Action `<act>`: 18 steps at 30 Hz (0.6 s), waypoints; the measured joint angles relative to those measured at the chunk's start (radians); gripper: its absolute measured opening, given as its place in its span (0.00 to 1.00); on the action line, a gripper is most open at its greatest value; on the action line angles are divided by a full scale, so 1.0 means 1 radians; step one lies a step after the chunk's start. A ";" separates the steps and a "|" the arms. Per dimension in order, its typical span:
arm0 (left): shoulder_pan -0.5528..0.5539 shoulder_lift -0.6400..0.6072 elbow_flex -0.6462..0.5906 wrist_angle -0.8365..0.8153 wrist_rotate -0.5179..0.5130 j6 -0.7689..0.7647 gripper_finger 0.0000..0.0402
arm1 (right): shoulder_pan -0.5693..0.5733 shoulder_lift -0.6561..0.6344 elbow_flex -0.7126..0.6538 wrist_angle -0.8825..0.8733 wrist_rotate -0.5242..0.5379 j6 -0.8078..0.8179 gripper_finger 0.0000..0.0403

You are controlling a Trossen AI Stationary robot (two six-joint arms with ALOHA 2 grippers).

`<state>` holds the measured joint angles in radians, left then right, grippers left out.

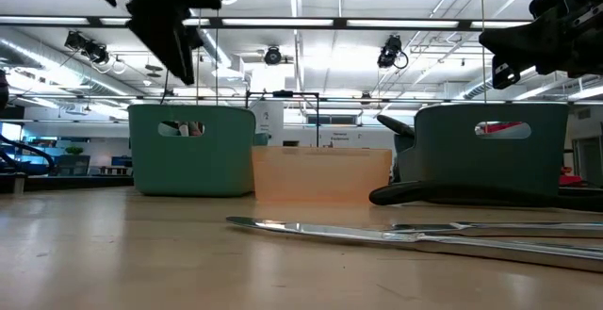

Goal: Pick & Place Kitchen Items
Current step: Adjust the light green bin

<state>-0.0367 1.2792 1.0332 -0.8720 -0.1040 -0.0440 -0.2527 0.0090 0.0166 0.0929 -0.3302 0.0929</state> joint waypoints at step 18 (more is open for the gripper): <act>0.066 0.305 0.000 0.004 -0.118 0.028 0.57 | 0.000 0.000 0.000 0.001 0.000 0.004 0.02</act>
<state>0.0291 1.5838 1.0332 -0.8685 -0.2219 -0.0156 -0.2527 0.0090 0.0166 0.0940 -0.3305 0.0967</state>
